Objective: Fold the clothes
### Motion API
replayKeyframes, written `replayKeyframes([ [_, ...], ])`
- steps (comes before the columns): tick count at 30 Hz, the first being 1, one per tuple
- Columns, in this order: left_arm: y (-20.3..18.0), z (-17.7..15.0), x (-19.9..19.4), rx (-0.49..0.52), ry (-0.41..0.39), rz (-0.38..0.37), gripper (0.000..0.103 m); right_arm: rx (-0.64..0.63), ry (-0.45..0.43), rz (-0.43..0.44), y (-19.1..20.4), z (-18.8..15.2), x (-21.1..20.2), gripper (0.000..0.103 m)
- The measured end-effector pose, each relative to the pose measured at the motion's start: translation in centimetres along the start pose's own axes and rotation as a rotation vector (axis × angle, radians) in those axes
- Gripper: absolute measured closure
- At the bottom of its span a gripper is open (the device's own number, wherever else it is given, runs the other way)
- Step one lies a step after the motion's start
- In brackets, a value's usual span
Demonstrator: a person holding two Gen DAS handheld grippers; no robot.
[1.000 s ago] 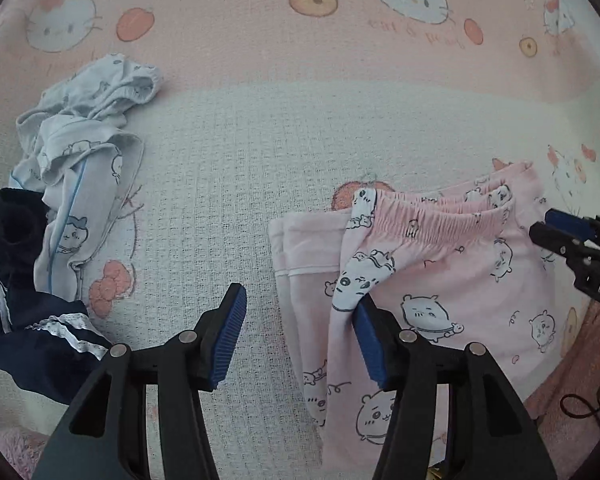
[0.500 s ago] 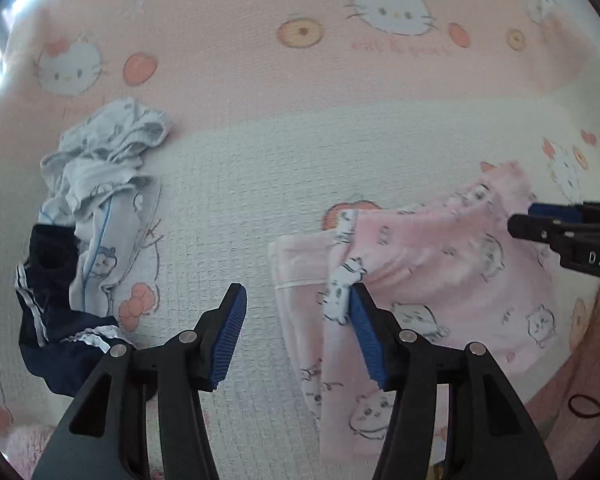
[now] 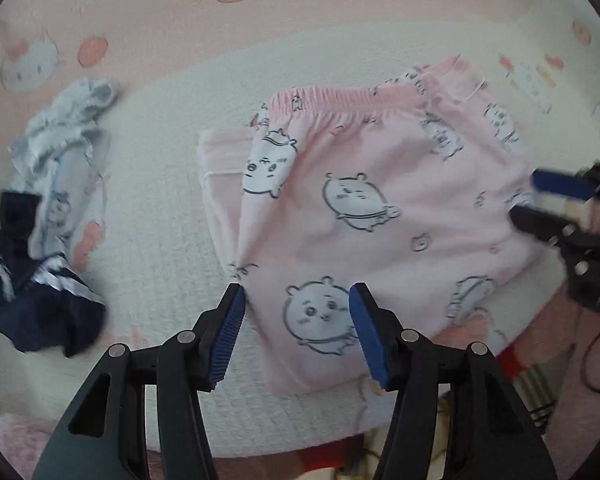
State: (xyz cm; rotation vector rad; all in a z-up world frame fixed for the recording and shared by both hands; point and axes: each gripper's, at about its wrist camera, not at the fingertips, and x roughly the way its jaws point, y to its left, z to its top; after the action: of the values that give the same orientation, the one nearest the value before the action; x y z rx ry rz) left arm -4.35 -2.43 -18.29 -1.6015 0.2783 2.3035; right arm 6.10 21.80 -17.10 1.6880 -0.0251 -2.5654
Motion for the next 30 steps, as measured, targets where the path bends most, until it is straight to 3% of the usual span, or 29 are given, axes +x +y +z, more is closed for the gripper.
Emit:
replayKeyframes([
  [1, 0.1, 0.0, -0.4, -0.019, -0.02, -0.052, 0.046, 0.002, 0.008, 0.042, 0.2, -0.2, 0.1, 0.056],
  [3, -0.6, -0.2, -0.1, 0.012, -0.019, -0.046, 0.046, -0.014, 0.046, 0.058, 1.1, -0.7, 1.1, 0.056],
  [5, -0.2, -0.8, 1.4, 0.033, 0.031, 0.025, 0.046, -0.024, 0.074, 0.041, 1.3, -1.1, 2.2, 0.056],
  [6, 0.0, -1.1, 2.2, 0.042, 0.059, 0.064, 0.04, -0.02, 0.077, 0.04, 1.2, -1.2, 2.4, 0.056],
  [8, 1.4, -1.5, 1.9, -0.018, 0.098, 0.061, 0.038, 0.04, 0.075, 0.033, -0.3, -1.6, 1.5, 0.059],
  [13, 3.8, -2.4, -0.2, -0.138, 0.04, 0.036, 0.038, 0.209, 0.093, 0.018, -4.4, -2.9, 0.2, 0.057],
  [17, 3.1, -2.5, 0.7, -0.072, 0.076, 0.148, 0.038, 0.359, 0.134, 0.009, -7.9, -4.3, 0.1, 0.056],
  [19, 3.2, -2.7, 1.3, -0.045, 0.097, 0.199, 0.037, 0.306, 0.14, -0.03, -7.6, -4.2, -0.2, 0.052],
  [20, 3.3, -2.6, 1.2, -0.046, 0.099, 0.206, 0.037, 0.278, 0.145, -0.066, -7.4, -4.1, -0.5, 0.045],
  [22, 3.6, -2.6, 0.9, -0.048, 0.093, 0.221, 0.037, 0.275, 0.139, -0.084, -7.3, -4.3, -1.0, 0.045],
  [25, 4.3, -3.1, 0.6, -0.09, 0.084, 0.198, 0.037, 0.297, 0.123, -0.06, -7.4, -4.6, -1.7, 0.045],
  [27, 4.9, -2.9, 0.3, -0.132, 0.054, 0.128, 0.037, 0.307, 0.086, -0.017, -7.3, -4.7, -2.4, 0.045],
  [30, 5.5, -2.3, -0.6, -0.185, -0.022, 0.026, 0.037, 0.376, 0.054, 0.14, -7.9, -4.9, -2.7, 0.045],
])
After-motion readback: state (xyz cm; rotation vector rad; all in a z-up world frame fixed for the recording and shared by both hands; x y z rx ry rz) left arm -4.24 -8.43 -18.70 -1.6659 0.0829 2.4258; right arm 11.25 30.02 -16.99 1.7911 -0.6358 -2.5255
